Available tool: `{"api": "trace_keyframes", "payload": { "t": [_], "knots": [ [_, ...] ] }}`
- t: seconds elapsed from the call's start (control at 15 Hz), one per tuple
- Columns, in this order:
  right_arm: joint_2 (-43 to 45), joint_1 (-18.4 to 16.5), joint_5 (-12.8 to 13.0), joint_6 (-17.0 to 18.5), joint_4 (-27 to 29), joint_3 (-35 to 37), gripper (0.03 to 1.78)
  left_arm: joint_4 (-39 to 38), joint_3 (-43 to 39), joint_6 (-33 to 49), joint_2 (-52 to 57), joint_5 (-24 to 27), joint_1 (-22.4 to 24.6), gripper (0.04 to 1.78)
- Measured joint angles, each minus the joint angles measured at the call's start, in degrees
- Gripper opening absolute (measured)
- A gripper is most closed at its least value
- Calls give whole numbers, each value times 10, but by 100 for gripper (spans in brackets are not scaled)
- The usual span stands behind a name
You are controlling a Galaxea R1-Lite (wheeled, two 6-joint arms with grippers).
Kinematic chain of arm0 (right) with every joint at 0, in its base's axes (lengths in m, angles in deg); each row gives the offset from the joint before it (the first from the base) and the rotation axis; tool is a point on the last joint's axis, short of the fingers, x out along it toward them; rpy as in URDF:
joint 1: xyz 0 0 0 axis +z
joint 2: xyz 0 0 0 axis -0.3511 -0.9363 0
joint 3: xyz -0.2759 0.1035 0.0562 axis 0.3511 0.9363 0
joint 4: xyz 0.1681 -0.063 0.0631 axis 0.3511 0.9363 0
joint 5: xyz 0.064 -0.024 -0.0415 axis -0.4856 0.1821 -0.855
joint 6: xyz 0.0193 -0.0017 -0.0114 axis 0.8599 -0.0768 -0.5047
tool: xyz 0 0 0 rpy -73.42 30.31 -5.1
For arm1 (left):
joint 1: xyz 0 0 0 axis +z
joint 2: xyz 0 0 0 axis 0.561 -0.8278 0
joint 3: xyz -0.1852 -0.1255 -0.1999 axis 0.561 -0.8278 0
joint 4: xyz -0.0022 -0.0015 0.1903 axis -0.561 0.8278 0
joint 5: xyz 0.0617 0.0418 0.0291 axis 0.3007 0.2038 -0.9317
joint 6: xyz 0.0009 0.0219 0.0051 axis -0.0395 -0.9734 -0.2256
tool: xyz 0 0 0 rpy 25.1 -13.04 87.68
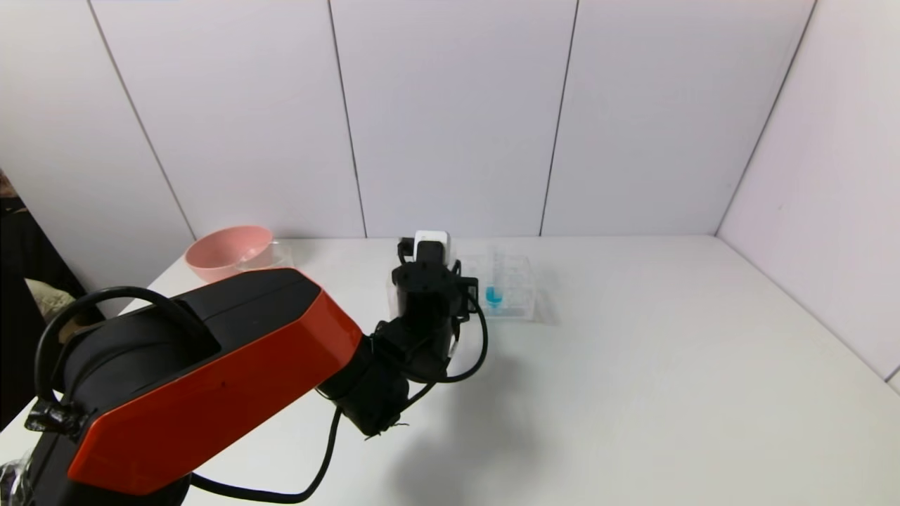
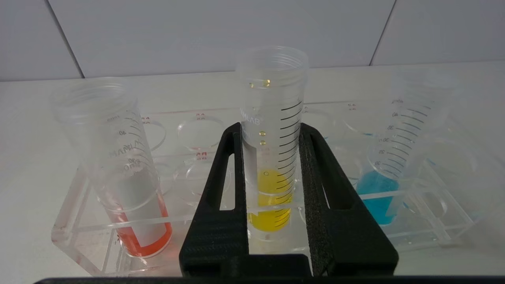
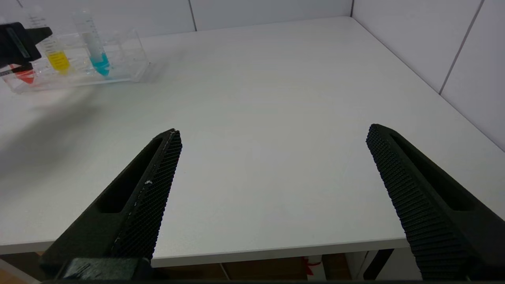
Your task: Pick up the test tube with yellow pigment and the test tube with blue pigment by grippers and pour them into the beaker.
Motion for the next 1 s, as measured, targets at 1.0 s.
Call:
{"api": "trace_keyframes", "payload": {
  "t": [1.0],
  "knots": [
    [0, 0, 0, 0, 0, 0, 171, 87, 14, -6, 90, -1, -3, 42]
  ]
}}
